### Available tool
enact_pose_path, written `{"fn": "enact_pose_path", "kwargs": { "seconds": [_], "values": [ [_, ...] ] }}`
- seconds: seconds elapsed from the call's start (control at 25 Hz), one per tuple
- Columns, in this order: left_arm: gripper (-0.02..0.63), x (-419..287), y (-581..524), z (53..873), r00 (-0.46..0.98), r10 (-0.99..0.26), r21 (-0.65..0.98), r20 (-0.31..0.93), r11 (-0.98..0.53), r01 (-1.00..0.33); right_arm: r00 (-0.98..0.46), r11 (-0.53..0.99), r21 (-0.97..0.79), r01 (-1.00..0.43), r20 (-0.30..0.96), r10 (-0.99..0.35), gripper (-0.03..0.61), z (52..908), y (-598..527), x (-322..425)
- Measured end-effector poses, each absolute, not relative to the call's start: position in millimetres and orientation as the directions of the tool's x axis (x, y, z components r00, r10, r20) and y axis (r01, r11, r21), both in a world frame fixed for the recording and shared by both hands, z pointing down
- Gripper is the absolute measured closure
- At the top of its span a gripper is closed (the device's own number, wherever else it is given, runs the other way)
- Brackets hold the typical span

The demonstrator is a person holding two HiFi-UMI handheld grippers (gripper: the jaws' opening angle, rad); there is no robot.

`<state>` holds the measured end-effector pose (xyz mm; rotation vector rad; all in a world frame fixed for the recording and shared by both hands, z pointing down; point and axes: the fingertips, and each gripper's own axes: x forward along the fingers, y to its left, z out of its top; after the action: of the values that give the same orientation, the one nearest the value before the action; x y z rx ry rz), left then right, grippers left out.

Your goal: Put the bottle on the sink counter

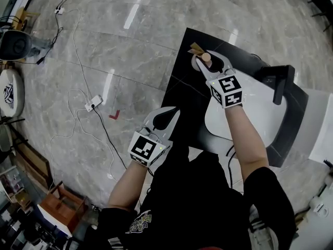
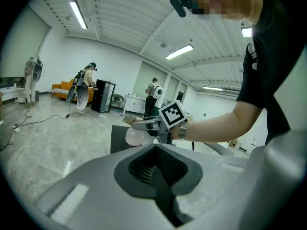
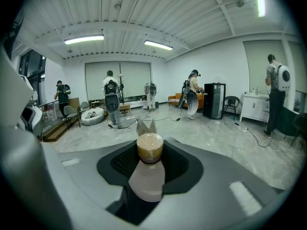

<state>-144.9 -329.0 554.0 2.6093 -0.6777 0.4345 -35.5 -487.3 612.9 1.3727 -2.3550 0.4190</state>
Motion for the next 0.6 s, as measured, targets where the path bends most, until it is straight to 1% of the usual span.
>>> {"fn": "enact_pose_path", "kwargs": {
  "seconds": [0.2,0.36,0.6],
  "values": [
    [0.613,-144,-329,555,0.840,-0.401,0.300,0.366,-0.804,-0.514,-0.456,0.481,-0.071,-0.874,0.464,-0.760,0.410,616,-487,-36],
    [0.613,-144,-327,551,0.833,-0.407,0.304,0.374,-0.795,-0.525,-0.456,0.479,-0.081,-0.874,0.479,-0.750,0.403,615,-485,-34],
    [0.613,-136,-315,536,0.827,-0.430,0.291,0.362,-0.791,-0.539,-0.456,0.475,-0.091,-0.875,0.484,-0.747,0.399,600,-455,-18]
  ]
}}
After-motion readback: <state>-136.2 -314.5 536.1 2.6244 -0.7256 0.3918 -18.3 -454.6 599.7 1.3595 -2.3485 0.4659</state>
